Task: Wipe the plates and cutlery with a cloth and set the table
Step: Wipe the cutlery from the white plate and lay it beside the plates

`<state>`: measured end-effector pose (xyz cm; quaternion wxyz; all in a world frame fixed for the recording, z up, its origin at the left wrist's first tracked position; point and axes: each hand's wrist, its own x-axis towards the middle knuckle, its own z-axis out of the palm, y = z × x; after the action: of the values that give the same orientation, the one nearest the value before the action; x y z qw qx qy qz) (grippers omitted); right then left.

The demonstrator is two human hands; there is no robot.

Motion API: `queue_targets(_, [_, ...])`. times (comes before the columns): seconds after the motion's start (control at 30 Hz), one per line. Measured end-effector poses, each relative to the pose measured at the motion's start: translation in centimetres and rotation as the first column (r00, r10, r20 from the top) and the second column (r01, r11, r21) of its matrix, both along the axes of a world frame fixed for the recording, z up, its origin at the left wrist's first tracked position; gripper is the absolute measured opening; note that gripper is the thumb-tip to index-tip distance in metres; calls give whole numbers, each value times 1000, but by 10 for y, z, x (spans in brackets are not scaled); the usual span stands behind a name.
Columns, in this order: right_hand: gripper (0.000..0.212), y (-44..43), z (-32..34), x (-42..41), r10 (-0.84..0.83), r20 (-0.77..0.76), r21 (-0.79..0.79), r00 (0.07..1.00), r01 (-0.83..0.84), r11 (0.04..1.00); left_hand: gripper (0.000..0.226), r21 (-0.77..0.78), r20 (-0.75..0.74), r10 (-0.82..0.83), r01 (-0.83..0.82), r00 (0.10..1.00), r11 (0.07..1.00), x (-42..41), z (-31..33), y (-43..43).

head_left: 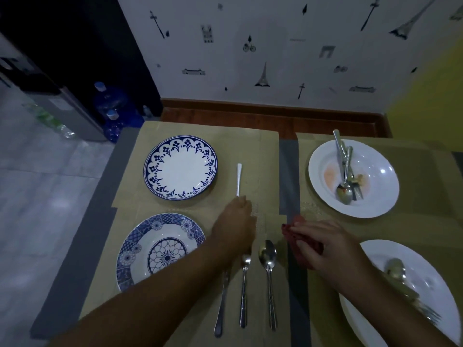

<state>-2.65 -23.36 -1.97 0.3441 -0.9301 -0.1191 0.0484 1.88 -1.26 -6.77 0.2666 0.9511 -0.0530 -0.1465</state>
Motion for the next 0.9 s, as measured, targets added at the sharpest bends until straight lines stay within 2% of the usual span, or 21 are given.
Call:
queue_targets(0.1, [42,-1,-2,-2,1,-7,0,1000,-1,1000,70,159,-167,-77,104,983,982,-27,-5,-16])
queue_targets(0.23, [41,-1,-2,-5,0,-5,-8,1000,0,1000,84,141,-230,-25,59,973,988,-35,-18,-19])
queue_targets(0.37, [41,-2,1,-8,1,7,-8,1000,-1,1000,90,106,-192,-11,32,981,994,-28,-25,-14])
queue_targets(0.9, [41,-2,-2,-9,-9,-32,-24,999,8,1000,93,121,-100,31,-18,994,992,25,-33,8])
